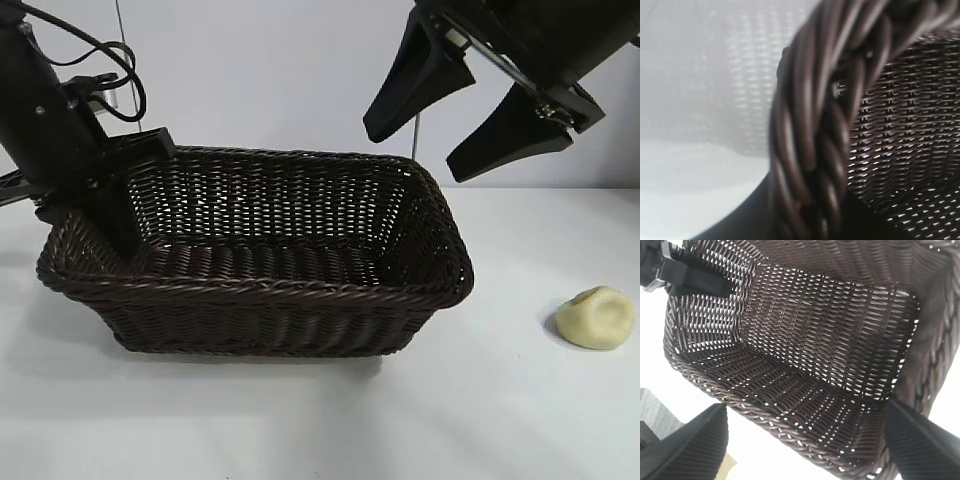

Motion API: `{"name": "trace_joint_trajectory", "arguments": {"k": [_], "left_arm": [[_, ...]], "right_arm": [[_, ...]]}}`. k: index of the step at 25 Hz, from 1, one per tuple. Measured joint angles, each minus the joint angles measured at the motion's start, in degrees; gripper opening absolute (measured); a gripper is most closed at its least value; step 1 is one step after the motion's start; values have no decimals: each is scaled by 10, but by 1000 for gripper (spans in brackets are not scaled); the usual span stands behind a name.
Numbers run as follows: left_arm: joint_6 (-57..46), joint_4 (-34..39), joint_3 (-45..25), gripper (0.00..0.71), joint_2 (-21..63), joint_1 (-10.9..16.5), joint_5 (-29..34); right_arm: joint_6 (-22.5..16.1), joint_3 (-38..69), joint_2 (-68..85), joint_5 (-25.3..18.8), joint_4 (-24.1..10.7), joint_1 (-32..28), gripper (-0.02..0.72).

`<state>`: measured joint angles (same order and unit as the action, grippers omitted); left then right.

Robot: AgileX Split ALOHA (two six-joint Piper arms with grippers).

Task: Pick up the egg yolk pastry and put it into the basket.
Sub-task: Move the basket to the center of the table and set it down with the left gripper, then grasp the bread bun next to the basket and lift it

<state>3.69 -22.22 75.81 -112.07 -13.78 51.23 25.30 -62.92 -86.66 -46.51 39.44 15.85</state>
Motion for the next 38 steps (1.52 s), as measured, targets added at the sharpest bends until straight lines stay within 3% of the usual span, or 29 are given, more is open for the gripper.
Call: {"name": "trace_joint_trajectory", "arguments": {"k": [10, 12, 18, 21, 28, 33, 38], "left_arm": [[9, -5, 0, 99, -31, 0, 1], [9, -5, 2, 134, -31, 0, 1], [10, 7, 34, 549, -31, 0, 32], [10, 21, 69, 619, -31, 0, 78], [11, 51, 156, 645, -31, 0, 174], [11, 100, 190, 646, -31, 0, 180], [-9, 198, 191, 646, -31, 3, 184]], "right_arm": [[0, 0, 0, 0, 0, 0, 610], [0, 0, 0, 1, 0, 0, 610], [0, 0, 0, 1, 0, 0, 610], [0, 0, 0, 1, 0, 0, 610], [0, 0, 0, 1, 0, 0, 610], [0, 0, 0, 1, 0, 0, 610], [0, 0, 0, 1, 0, 0, 610]]}}
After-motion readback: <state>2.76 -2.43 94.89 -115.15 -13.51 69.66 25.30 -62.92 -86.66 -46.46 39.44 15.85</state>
